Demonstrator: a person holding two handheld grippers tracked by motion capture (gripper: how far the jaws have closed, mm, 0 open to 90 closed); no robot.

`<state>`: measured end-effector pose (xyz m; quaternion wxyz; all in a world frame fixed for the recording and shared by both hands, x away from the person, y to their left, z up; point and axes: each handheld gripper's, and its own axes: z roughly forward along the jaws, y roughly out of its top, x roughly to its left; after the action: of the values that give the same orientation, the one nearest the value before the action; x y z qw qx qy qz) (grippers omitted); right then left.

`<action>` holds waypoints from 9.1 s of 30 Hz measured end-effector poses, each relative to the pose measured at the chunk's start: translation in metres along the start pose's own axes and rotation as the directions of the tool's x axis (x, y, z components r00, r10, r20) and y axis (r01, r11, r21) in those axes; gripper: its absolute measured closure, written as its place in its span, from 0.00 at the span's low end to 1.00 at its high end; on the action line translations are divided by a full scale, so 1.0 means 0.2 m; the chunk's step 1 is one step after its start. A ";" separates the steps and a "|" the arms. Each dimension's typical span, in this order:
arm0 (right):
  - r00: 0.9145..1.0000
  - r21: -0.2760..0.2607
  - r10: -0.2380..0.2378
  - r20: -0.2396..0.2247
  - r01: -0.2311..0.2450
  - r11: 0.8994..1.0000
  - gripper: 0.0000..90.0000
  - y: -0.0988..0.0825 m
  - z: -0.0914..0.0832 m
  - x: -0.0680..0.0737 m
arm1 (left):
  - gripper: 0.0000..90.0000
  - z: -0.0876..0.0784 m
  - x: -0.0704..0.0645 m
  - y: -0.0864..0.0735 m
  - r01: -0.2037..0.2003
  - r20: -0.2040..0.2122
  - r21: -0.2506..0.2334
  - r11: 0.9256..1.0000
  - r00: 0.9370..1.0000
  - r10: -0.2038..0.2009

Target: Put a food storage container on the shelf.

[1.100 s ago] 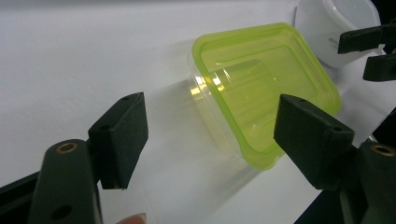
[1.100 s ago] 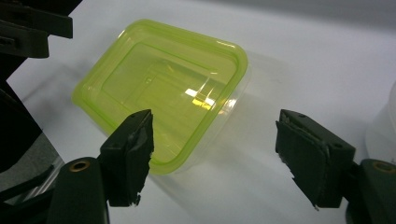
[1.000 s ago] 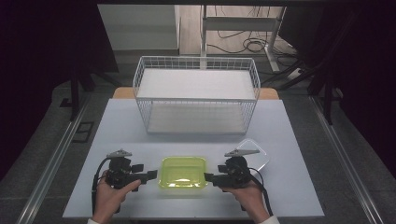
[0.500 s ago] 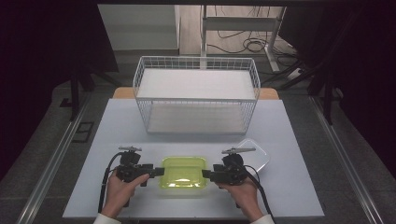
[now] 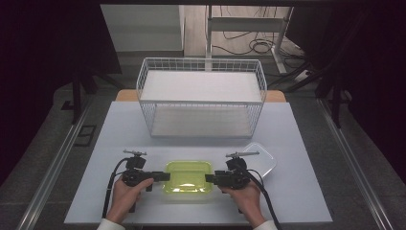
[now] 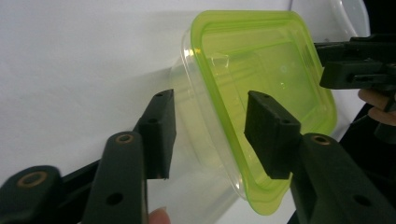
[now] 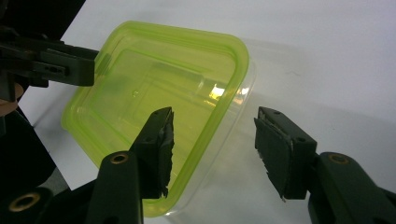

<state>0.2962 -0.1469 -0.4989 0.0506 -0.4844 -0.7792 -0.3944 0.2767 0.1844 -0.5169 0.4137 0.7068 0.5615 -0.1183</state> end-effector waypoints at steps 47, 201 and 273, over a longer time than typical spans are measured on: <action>0.992 -0.143 -0.106 -0.063 0.096 0.985 0.87 0.02 -0.20 0.10 | 0.88 -0.16 -0.22 -0.03 -0.158 0.021 -0.144 0.977 0.986 0.162; 0.996 -0.282 0.031 -0.081 -0.053 0.958 0.86 1.32 -0.42 -0.21 | 0.88 -0.22 -0.31 1.43 -0.036 0.079 -0.196 0.980 0.995 0.053; 0.958 -0.203 -0.268 0.101 0.283 0.937 0.34 0.26 -0.66 -0.16 | 0.25 -0.34 -0.27 0.26 -0.356 -0.098 -0.225 0.907 0.934 0.343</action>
<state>0.3144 -0.2456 -0.3941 -0.0861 -0.3870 -0.7933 -0.4621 0.2850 0.1933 -0.4156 0.4942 0.7441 0.4473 0.0460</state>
